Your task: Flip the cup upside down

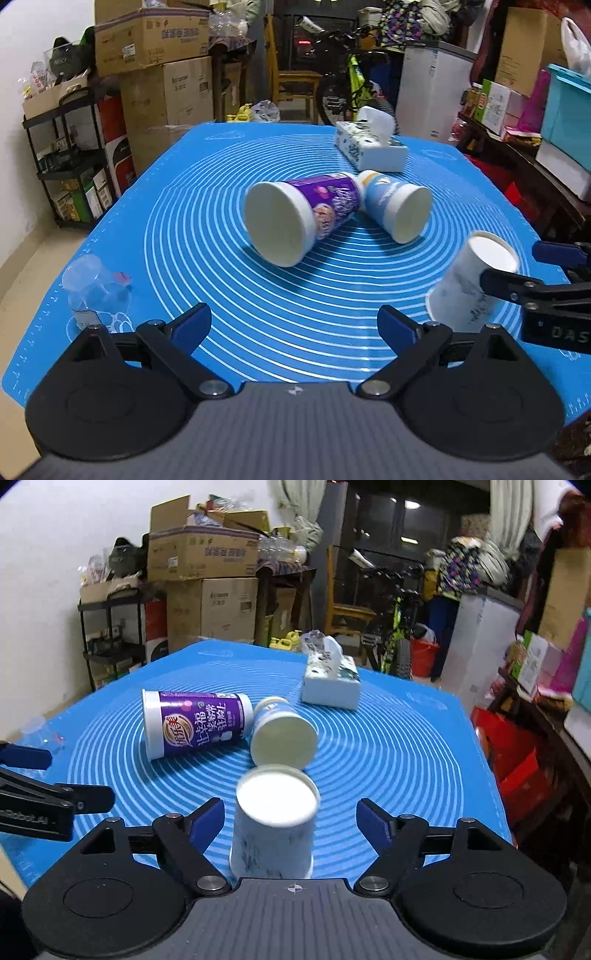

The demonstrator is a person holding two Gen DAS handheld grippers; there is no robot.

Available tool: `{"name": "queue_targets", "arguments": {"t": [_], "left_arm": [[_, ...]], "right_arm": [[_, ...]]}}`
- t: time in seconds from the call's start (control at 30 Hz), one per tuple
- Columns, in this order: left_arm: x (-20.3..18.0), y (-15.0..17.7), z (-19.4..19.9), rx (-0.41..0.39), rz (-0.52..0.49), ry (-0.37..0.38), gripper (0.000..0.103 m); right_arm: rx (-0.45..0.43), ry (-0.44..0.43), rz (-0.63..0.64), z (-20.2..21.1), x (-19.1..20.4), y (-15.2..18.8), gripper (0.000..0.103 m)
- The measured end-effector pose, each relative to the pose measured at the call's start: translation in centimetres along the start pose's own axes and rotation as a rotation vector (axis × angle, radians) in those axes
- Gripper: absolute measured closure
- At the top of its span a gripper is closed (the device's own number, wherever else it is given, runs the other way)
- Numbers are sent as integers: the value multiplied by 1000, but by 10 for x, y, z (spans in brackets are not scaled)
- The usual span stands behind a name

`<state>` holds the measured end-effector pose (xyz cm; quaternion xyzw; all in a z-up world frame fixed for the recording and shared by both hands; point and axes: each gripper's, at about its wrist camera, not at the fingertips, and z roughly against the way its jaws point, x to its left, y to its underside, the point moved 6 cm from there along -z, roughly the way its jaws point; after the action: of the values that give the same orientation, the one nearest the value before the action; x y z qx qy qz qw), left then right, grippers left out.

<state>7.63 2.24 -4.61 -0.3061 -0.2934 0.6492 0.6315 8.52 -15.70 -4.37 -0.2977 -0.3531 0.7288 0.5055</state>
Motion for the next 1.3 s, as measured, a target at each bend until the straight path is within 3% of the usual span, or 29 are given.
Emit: {"name": "queue_targets", "arguments": {"t": [0.27,0.47,1.3], "left_arm": [[-35,10,21,-11,-72,65,7],[-50,17,34,-22,-93,89,7],[-68,39,44,19,-166,100,7]], "right_arm": [[52,15,-77,42,-25,27,21],[64,17,-66,62,-26,36,21],[111,5,-66,72,-21,50,21]]}}
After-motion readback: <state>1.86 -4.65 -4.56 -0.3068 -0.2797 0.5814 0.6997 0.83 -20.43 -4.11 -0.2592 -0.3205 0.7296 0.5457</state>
